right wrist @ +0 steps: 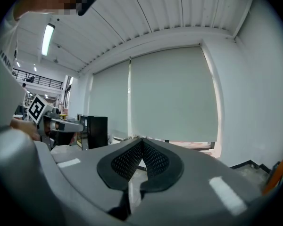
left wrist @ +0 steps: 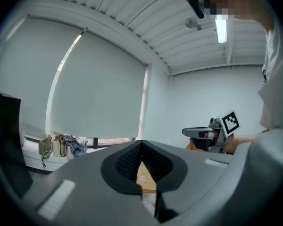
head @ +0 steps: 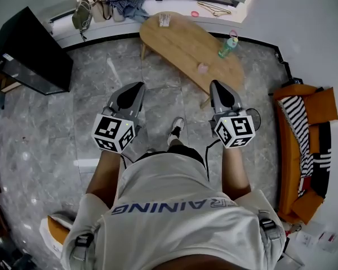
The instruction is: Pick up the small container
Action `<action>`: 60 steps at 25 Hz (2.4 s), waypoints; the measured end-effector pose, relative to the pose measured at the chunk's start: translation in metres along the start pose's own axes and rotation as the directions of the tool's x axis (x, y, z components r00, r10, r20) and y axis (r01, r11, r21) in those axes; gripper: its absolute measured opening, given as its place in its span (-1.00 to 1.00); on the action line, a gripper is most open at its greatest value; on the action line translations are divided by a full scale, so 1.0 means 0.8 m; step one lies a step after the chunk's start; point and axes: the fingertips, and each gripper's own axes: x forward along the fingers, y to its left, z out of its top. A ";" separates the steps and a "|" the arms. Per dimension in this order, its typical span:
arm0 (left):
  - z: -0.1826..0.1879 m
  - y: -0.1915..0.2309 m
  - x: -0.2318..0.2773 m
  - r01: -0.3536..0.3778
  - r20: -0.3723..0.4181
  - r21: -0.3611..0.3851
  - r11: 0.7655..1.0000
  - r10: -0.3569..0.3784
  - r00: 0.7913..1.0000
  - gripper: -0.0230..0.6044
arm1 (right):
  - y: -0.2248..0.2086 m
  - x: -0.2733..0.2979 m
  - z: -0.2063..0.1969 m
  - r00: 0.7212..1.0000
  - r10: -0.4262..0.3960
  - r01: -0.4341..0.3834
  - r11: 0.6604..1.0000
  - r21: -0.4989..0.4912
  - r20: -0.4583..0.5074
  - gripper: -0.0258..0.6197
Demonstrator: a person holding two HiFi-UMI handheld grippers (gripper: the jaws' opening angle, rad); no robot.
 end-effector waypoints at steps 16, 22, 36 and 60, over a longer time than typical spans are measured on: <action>0.055 0.031 0.268 0.029 -0.055 0.073 0.997 -0.025 0.998 -0.92 | -0.220 0.163 0.018 1.000 -0.020 0.018 0.996 0.083 0.017 -0.87; 0.042 0.054 0.346 0.032 -0.100 0.062 0.998 -0.026 0.995 -0.92 | -0.293 0.212 -0.001 0.998 -0.058 0.056 0.991 0.122 0.008 -0.87; 0.023 0.121 0.534 0.382 -0.172 0.035 0.923 -0.371 0.913 -0.92 | -0.376 0.256 -0.038 0.895 -0.434 0.445 0.869 0.215 -0.102 -0.87; -0.011 0.082 0.646 0.525 -0.284 0.053 0.850 -0.491 0.824 -0.92 | -0.426 0.231 -0.098 0.783 -0.586 0.620 0.762 0.188 -0.208 -0.84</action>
